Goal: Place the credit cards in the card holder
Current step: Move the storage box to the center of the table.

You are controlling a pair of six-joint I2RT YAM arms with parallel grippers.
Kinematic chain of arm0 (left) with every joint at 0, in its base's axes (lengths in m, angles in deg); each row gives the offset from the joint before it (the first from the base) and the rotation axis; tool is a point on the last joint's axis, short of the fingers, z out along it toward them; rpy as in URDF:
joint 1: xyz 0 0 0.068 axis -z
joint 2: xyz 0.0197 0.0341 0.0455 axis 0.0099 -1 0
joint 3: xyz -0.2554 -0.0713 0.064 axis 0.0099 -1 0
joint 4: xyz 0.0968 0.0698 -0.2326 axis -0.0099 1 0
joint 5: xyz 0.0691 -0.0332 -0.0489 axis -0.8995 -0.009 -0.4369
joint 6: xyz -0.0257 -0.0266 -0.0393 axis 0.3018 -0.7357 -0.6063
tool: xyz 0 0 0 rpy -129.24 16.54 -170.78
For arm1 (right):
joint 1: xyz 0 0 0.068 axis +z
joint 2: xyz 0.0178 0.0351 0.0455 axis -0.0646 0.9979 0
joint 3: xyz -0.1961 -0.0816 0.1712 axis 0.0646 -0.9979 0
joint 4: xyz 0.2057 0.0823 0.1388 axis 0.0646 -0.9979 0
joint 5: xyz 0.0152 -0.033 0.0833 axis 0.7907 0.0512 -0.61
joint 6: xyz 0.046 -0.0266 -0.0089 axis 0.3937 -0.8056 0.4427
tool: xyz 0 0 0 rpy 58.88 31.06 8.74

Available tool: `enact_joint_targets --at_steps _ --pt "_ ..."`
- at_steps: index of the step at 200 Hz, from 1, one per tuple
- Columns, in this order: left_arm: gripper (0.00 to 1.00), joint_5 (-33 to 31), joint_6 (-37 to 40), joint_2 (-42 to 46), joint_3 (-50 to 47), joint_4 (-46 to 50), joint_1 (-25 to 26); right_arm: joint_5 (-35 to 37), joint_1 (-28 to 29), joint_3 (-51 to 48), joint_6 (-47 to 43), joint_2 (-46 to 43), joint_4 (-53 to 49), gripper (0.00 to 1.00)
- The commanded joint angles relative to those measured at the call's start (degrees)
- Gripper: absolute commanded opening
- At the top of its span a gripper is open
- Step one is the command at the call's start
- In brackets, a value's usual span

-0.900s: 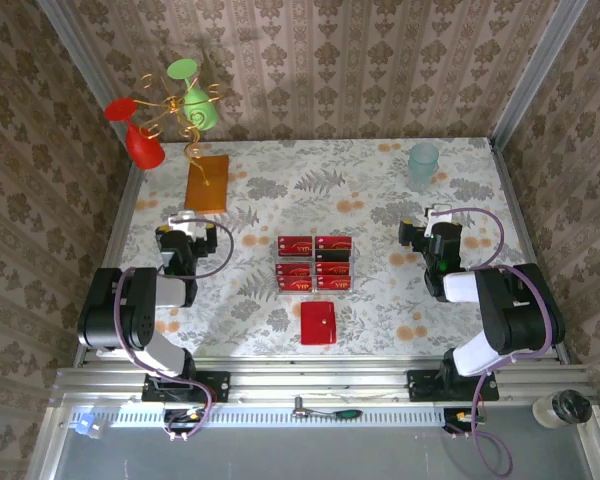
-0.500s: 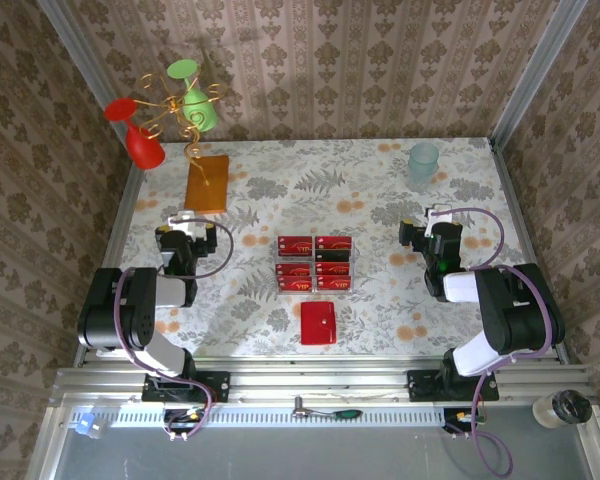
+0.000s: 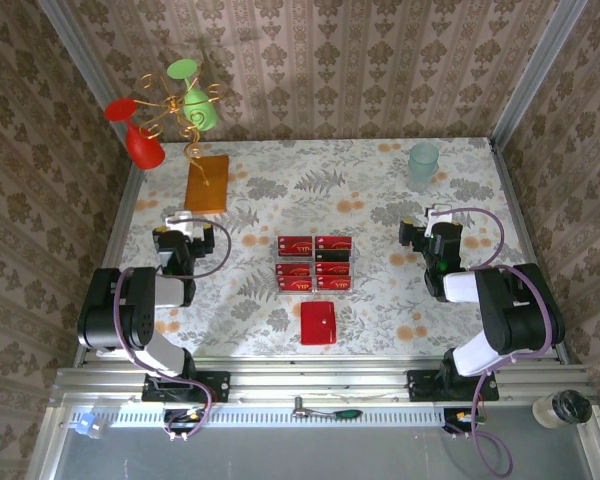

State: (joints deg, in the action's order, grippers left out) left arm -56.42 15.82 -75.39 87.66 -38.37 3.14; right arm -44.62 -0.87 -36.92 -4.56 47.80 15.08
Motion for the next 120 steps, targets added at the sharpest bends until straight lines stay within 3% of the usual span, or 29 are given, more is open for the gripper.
enact_joint_targets --at_steps 1,81,96,120 --pt "1.0 0.7 -0.5 0.1 1.2 1.2 -0.2 1.3 -0.1 -0.2 0.2 -0.5 1.9 1.0" --pt "1.0 1.7 -0.7 0.2 1.1 1.3 -0.7 -1.7 -1.0 -0.4 0.0 -1.1 2.0 1.0" --pt "1.0 1.4 -0.9 1.9 2.4 4.7 -0.7 -4.1 -0.8 2.0 -1.2 -5.1 -5.8 1.0" --pt "1.0 1.5 -1.3 6.9 7.9 19.3 -1.1 -2.7 -0.7 8.8 0.2 -13.5 -22.1 1.0"
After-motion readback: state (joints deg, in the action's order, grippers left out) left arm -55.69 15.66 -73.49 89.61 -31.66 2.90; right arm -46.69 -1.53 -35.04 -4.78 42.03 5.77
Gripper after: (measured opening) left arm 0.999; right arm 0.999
